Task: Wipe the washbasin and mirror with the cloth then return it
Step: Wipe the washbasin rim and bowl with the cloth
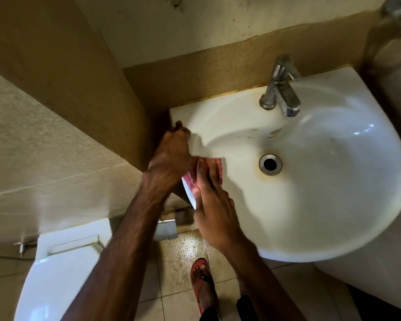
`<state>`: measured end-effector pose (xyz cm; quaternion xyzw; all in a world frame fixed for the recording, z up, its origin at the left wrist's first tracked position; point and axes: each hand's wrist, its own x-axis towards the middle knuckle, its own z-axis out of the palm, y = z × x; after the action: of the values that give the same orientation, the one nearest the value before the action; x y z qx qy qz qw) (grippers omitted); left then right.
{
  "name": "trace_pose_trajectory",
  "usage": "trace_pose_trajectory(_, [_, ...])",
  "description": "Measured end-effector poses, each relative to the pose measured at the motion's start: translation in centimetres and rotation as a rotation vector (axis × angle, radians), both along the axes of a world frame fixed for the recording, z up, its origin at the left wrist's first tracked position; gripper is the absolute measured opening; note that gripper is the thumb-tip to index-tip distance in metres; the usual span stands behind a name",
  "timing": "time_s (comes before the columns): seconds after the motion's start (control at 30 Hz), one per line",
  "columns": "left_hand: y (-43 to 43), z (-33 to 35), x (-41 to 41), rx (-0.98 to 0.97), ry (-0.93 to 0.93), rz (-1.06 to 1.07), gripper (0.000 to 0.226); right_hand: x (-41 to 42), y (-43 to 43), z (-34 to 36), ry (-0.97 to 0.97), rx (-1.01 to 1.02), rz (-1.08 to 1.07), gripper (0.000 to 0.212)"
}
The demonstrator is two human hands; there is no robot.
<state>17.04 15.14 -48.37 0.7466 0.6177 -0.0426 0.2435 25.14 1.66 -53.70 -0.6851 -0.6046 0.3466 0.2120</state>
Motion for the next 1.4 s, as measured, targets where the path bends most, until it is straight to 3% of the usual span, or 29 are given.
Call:
trace_pose_trajectory(0.1, [0.1,0.2,0.2,0.034,-0.060,0.033,0.038,-1.2,4.1,-0.9,0.128,0.012,-0.176,0.075])
trace_pose_trajectory(0.27, [-0.1,-0.1,0.5,0.001,-0.105,0.150,0.066,-1.7,8.8,-0.4,0.311,-0.084,-0.508,0.097])
trace_pose_trajectory(0.4, [-0.2,-0.5,0.5,0.004,-0.124,0.169,0.064,1.3,12.2,-0.7,0.350,-0.211,-0.853,0.075])
trace_pose_trajectory(0.47, [-0.1,-0.6,0.3,0.016,-0.114,0.163,0.064,4.1,13.5,-0.4,0.406,-0.170,-1.103,0.057])
trace_pose_trajectory(0.53, [0.0,-0.8,0.2,0.015,-0.100,0.127,0.067,6.1,13.5,-0.3,0.232,-0.203,-1.048,0.047])
trace_pose_trajectory(0.57, [0.0,-0.9,0.1,0.016,-0.091,0.105,0.068,6.7,12.9,-0.8,0.245,-0.198,-0.980,0.043])
trace_pose_trajectory(0.63, [0.0,-1.1,0.1,0.019,-0.085,0.086,0.068,7.4,11.5,-2.2,0.200,-0.147,-0.896,0.052])
trace_pose_trajectory(0.73, [0.0,-1.5,0.4,0.034,-0.085,0.090,0.066,6.6,11.9,-4.4,0.208,-0.127,-0.932,0.069])
trace_pose_trajectory(0.93, [0.0,-1.6,1.4,0.074,-0.020,0.052,0.066,0.7,10.3,-3.0,0.189,-0.058,-0.698,0.083])
trace_pose_trajectory(1.17, [0.3,-2.7,1.8,0.127,0.118,-0.079,0.071,7.8,12.8,-4.1,0.026,-0.164,-0.937,0.074])
trace_pose_trajectory(1.4, [0.2,-2.7,2.2,0.176,0.220,-0.157,0.064,11.8,11.0,-6.5,0.111,0.093,-1.033,0.051])
